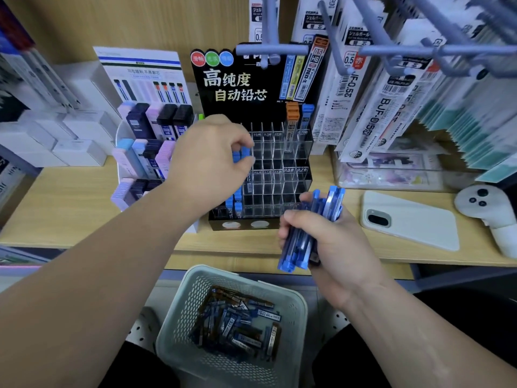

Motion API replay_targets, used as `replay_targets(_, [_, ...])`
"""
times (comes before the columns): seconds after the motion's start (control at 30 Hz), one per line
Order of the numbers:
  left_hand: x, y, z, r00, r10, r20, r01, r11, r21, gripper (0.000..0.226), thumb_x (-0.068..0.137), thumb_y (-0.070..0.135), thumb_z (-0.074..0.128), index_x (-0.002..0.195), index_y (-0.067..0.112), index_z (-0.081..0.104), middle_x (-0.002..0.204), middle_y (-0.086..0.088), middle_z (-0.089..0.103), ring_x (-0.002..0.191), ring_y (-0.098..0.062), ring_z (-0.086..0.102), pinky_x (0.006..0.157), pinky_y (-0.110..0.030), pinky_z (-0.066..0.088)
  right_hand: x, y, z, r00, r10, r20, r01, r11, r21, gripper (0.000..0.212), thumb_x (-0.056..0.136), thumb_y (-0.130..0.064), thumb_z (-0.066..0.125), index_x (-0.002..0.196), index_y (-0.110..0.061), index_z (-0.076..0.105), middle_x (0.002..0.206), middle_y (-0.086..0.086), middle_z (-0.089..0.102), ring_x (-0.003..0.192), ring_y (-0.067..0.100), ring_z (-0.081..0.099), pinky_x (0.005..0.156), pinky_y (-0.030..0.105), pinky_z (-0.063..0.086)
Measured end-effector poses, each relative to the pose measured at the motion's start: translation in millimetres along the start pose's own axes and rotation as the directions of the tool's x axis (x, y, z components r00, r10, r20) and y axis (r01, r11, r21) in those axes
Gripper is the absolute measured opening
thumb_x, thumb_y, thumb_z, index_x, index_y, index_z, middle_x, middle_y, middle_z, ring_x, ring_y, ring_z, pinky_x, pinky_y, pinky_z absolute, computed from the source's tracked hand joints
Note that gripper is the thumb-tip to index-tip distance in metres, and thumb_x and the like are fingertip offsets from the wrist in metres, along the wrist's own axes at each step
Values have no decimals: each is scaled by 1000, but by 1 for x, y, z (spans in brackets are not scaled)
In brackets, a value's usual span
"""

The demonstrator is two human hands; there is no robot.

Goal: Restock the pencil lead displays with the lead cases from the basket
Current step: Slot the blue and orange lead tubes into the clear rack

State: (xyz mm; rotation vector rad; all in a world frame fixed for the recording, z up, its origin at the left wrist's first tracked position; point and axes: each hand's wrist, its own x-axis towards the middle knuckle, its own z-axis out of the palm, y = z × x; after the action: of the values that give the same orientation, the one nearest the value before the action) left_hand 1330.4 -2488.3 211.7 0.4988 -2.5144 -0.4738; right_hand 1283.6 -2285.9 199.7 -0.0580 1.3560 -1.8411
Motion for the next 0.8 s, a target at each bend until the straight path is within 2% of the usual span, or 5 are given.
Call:
replay_targets(0.1, [-8, 21, -8, 1000, -28, -11, 27, 991, -133, 7, 84, 29, 73, 84, 23, 73, 74, 10, 62, 69, -1, 53, 65, -28, 46, 5, -9, -2, 998, -51, -25, 53, 996, 72, 33, 86, 3, 69, 110, -15, 55, 78, 10, 64, 67, 24, 65, 64, 37, 55])
replay_targets(0.2, [-26, 44, -11, 928, -129, 349, 281, 857, -432, 10, 80, 34, 79, 79, 25, 74, 66, 9, 66, 55, 1, 51, 57, -20, 43, 8, -15, -6, 989, -104, -100, 115, 987, 112, 31, 87, 4, 69, 107, -15, 54, 77, 8, 64, 66, 23, 65, 64, 38, 56])
replay_targets(0.3, [-49, 53, -1, 805, -61, 590, 412, 773, -483, 20, 73, 32, 87, 87, 26, 74, 73, 6, 72, 60, -7, 59, 61, -23, 48, 9, -15, -9, 966, -147, -214, 174, 978, 115, 29, 86, 4, 69, 104, -14, 55, 78, 7, 66, 65, 21, 67, 65, 40, 57])
replay_targets(0.63, [-71, 77, 12, 877, -156, 455, 430, 679, -595, 32, 77, 3, 79, 89, 32, 75, 69, 10, 68, 57, -2, 56, 61, -18, 49, 7, -12, -10, 952, -146, -268, 170, 983, 70, 30, 84, -8, 77, 109, -9, 58, 83, 10, 64, 66, 18, 68, 60, 33, 56])
replay_targets(0.8, [-67, 77, 12, 853, -220, 473, 487, 661, -571, 16, 83, 8, 69, 79, 22, 76, 67, -3, 70, 63, -27, 67, 61, -41, 56, 8, -12, -11, 954, -149, -261, 163, 986, 35, 32, 83, -17, 80, 107, -12, 59, 87, 11, 62, 75, 24, 64, 69, 39, 54])
